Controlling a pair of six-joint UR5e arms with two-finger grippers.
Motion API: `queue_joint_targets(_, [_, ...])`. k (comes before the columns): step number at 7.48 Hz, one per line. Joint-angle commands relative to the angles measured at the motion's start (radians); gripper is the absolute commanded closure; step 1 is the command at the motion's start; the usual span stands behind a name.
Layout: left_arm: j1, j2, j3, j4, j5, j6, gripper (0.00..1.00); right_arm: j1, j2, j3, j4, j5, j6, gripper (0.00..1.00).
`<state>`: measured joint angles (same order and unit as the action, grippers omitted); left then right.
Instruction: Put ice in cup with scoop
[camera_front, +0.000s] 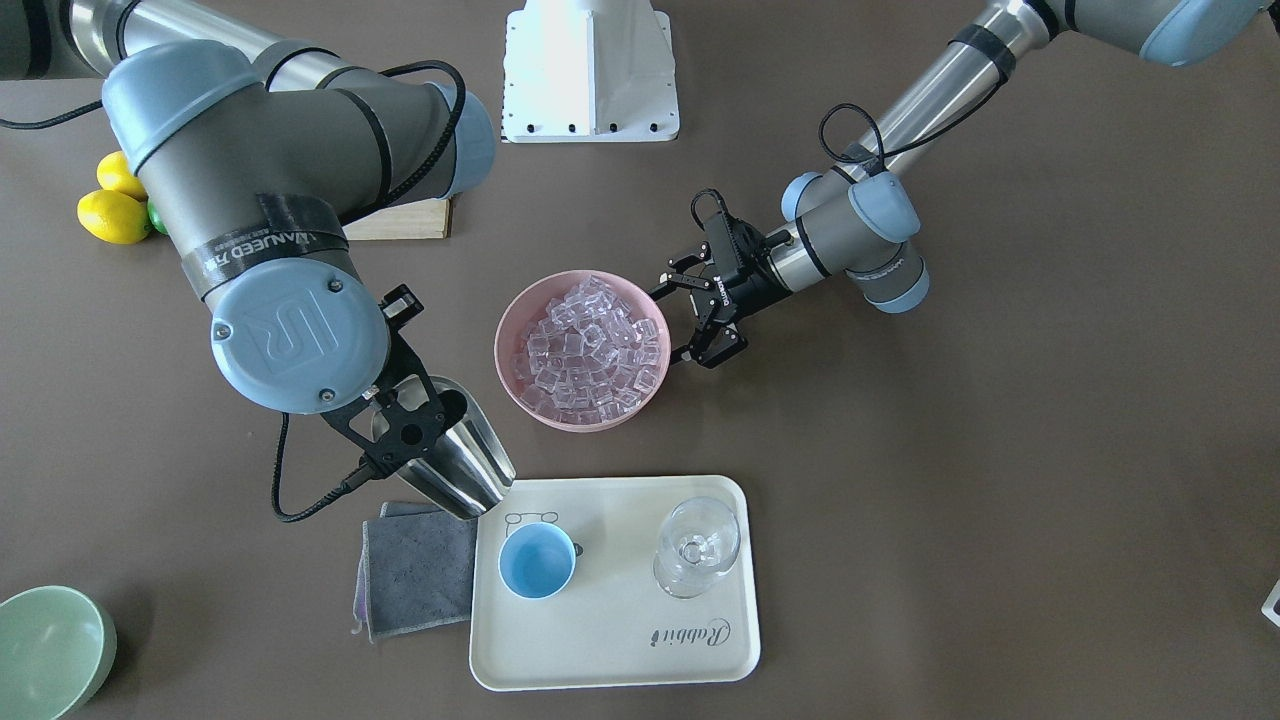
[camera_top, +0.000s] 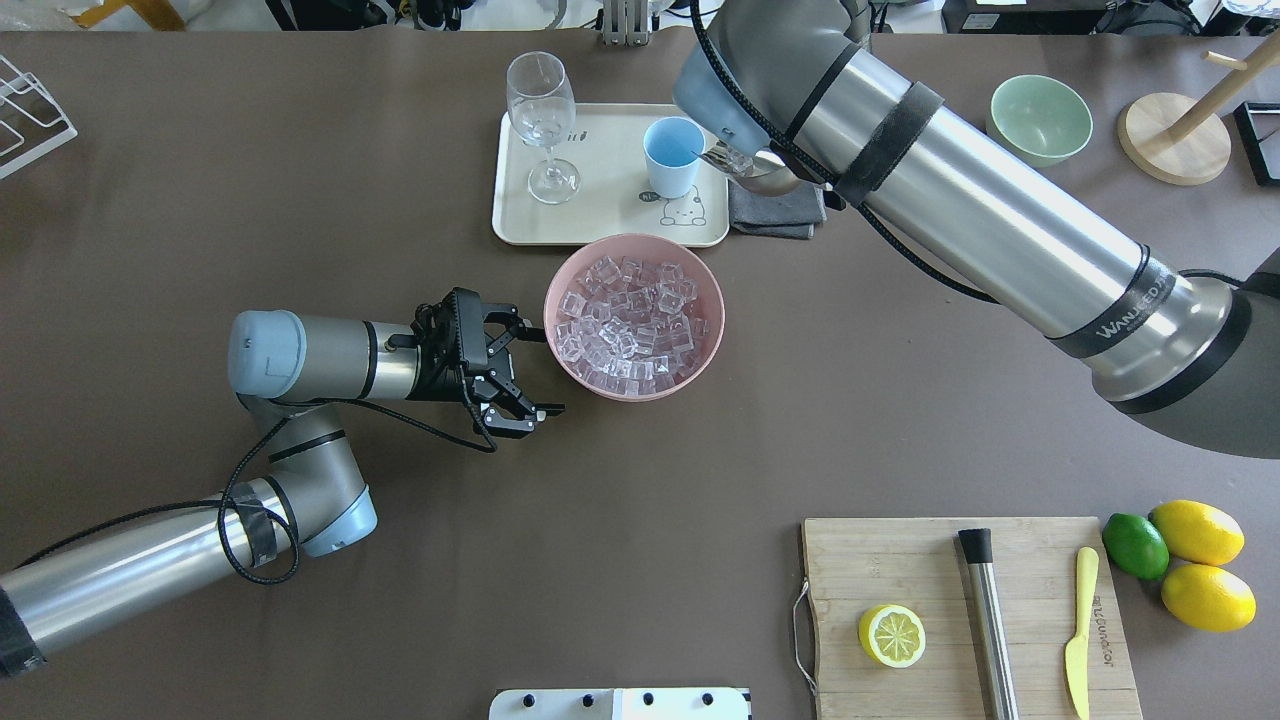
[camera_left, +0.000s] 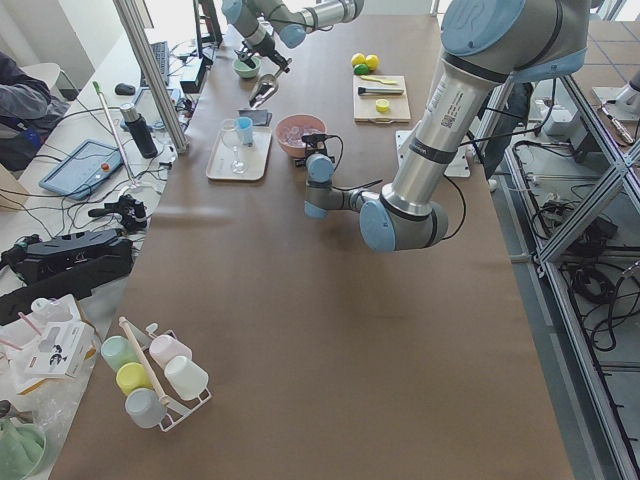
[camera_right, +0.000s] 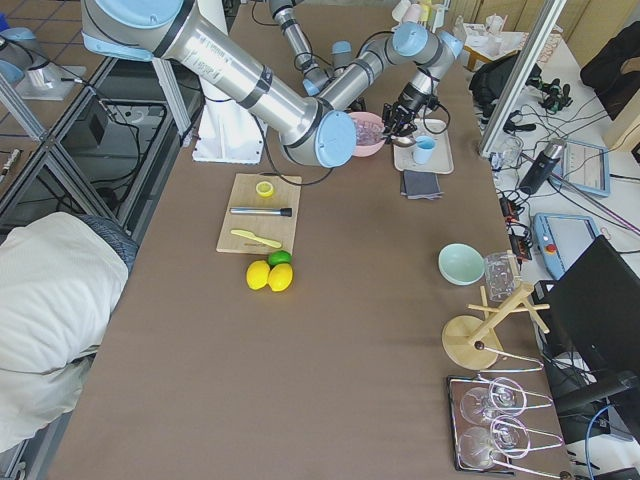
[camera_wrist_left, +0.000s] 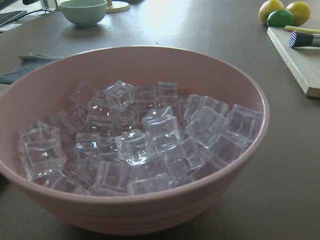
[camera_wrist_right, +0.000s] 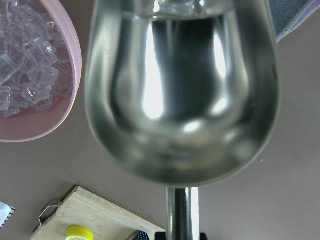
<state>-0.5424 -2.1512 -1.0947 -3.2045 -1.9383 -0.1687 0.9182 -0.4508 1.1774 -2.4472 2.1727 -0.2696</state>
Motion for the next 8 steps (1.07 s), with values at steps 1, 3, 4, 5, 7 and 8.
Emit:
queue_joint_targets(1, [-0.001,0.001,-0.001,0.000,-0.001,0.000,0.01,0.001,0.032,-0.039,-0.015,-0.024,-0.017,1.00])
queue_joint_targets(3, [-0.001,0.001,-0.001,0.000,0.001,0.000,0.01,0.001,0.046,-0.062,-0.015,-0.028,-0.019,1.00])
queue_joint_targets(4, [-0.001,0.001,-0.001,0.000,-0.001,0.000,0.01,0.001,0.046,-0.062,-0.010,-0.030,-0.022,1.00])
queue_joint_targets(5, [-0.001,0.001,-0.001,0.000,0.001,0.000,0.01,0.001,0.038,-0.041,-0.003,-0.021,-0.023,1.00])
queue_joint_targets(7, [-0.001,0.001,-0.001,0.000,0.001,0.000,0.01,0.022,-0.041,0.129,0.056,-0.017,-0.005,1.00])
queue_joint_targets(8, [-0.001,0.001,-0.001,0.000,0.001,0.000,0.01,0.031,-0.080,0.213,0.066,-0.017,-0.002,1.00])
